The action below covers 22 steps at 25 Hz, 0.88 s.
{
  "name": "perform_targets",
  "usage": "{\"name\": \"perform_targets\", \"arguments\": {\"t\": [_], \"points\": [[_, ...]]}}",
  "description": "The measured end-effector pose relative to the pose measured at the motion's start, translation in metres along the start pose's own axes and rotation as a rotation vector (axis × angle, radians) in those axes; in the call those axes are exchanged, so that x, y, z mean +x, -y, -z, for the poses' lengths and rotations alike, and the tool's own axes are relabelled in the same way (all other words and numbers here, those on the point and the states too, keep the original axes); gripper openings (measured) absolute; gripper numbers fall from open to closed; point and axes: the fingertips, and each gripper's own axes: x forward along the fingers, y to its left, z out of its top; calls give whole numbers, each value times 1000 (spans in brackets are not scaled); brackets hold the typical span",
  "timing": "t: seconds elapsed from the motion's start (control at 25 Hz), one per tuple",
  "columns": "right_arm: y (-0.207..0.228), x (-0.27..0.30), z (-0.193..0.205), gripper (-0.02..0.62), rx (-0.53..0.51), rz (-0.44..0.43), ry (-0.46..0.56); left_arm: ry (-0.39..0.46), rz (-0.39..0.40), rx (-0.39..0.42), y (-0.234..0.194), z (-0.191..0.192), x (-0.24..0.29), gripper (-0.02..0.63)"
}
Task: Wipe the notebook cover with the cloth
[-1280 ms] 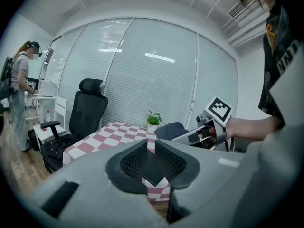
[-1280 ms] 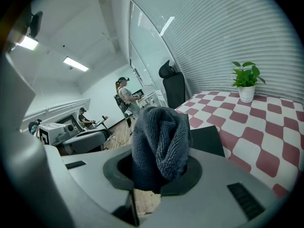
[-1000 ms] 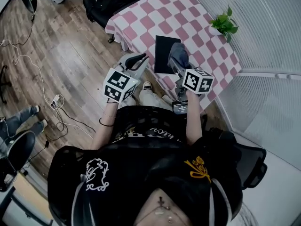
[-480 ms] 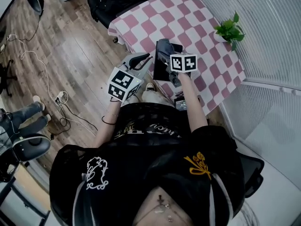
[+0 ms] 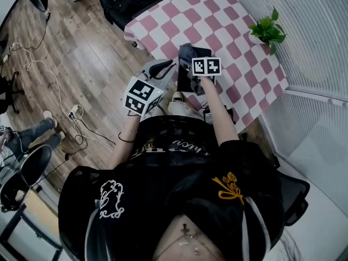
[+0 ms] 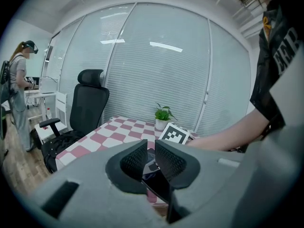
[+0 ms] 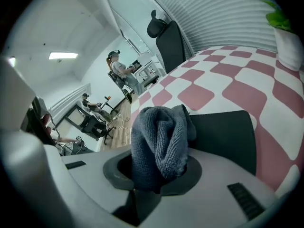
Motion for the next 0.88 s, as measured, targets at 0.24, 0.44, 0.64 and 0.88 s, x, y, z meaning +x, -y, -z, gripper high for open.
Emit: {"name": "perform_targets", "arguments": {"t": [0.24, 0.44, 0.64, 0.88], "points": [[25, -20, 2, 74, -5, 42, 10, -4, 43, 13, 8, -5, 12, 43], [51, -45, 8, 74, 21, 74, 35, -6, 77, 21, 16, -7, 20, 43], [77, -71, 18, 74, 68, 121, 68, -11, 103, 27, 25, -5, 27, 43], [84, -78, 22, 74, 75, 162, 71, -11, 100, 20, 25, -3, 25, 43]]}}
